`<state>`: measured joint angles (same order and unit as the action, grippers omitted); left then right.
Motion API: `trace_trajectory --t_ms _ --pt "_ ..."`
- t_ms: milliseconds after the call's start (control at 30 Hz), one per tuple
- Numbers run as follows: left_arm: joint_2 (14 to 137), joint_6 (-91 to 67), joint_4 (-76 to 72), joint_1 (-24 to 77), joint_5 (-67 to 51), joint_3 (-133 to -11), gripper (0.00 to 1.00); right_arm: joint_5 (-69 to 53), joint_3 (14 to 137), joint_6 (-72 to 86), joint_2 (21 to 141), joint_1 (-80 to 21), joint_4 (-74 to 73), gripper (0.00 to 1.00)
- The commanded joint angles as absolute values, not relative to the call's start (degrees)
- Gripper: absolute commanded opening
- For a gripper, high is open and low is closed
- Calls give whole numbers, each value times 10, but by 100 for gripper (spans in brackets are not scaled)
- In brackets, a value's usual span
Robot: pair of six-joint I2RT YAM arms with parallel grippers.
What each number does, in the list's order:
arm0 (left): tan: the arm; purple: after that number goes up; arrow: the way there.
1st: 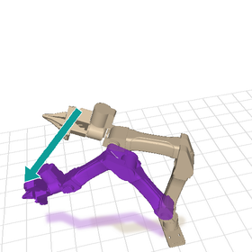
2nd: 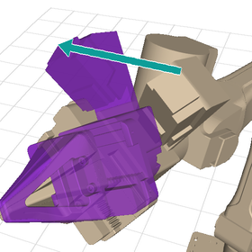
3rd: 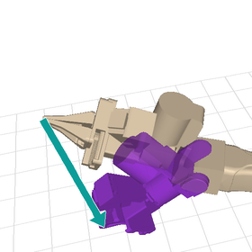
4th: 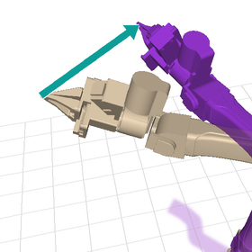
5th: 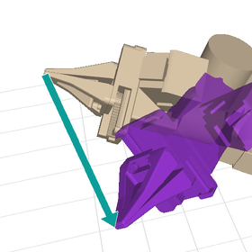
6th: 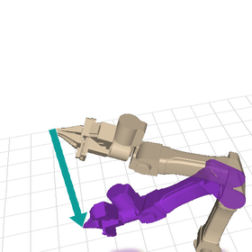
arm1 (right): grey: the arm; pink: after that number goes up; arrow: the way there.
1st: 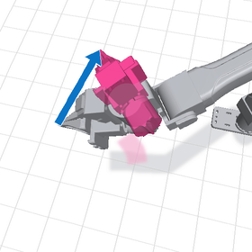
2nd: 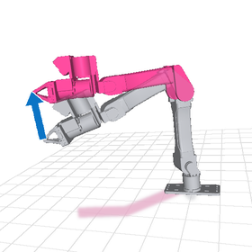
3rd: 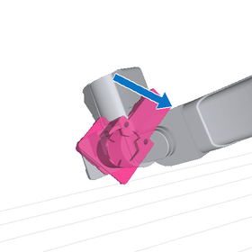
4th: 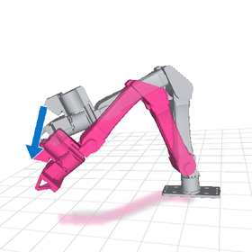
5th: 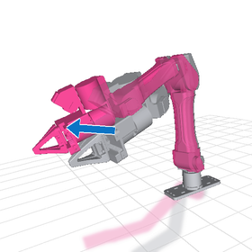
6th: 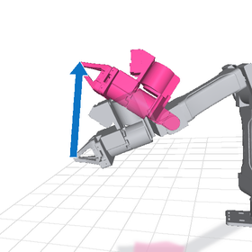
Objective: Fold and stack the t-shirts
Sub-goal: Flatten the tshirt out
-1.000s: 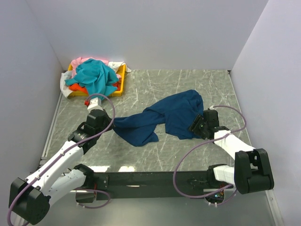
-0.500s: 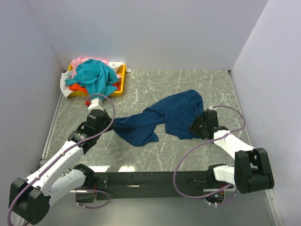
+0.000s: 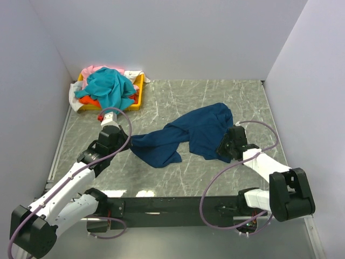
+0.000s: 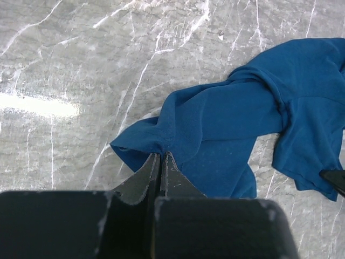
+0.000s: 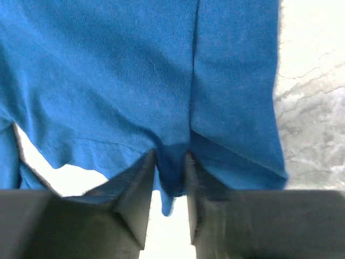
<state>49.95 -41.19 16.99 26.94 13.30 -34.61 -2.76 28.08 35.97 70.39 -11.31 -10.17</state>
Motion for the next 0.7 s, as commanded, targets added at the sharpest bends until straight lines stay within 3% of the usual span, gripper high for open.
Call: trace_trajectory --t_ms 0,133,400,667 --pt "485 -410 157 268 127 -354 0 -1 308 355 679 -120 -122 31" --pt "483 -404 167 268 135 -358 1 -7 324 345 649 -122 -151 0" --pt "459 -406 231 263 241 -411 0 17 410 324 513 -126 -285 0" --pt "390 -376 300 246 386 -518 0 102 622 300 418 -124 -426 0"
